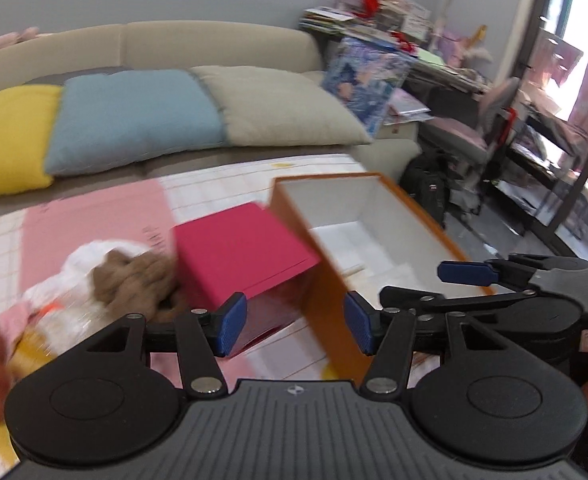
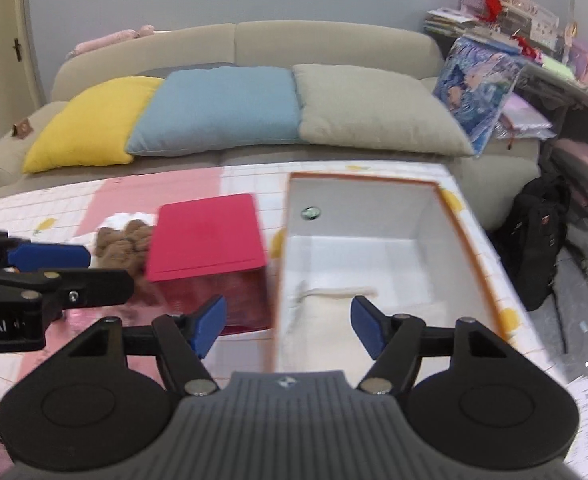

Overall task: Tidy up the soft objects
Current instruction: 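Grasp the brown sponge bear with the left gripper while the right gripper grasps the pink crocheted toy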

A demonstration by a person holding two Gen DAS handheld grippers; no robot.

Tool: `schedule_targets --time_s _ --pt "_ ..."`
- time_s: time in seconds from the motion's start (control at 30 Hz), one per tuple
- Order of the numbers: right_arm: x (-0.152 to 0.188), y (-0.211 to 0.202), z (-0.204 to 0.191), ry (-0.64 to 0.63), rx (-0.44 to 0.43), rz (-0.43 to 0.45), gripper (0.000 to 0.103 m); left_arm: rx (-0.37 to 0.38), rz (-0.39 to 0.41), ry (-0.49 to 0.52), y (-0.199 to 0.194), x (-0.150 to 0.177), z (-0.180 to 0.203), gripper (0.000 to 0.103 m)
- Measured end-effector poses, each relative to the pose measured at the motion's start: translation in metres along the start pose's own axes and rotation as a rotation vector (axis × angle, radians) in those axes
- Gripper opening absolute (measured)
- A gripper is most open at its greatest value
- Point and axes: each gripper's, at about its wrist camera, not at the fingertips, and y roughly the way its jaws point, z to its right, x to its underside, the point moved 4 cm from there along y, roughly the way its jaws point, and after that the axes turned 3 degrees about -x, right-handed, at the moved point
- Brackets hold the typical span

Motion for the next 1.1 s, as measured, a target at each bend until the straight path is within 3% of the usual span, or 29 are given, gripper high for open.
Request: schedule_targets --time_s 0.37,0.9,1.1 --pt "0.024 0.036 -0.074 -0.105 -0.138 -0.108 0.069 -0.156 -0.061 -0.150 -0.016 0.057 -0.069 0.066" --pt "0.015 0.092 -0.159 -0.197 -0.259 -0.158 0.069 -0.370 -0.087 -0.291 -0.013 0.088 -0.156 0.066" --pt "0.007 0.119 -0.182 -0.207 -0.273 -0.193 0.075 -0.515 -0.092 -0.290 -0.006 0.081 -0.205 0.081"
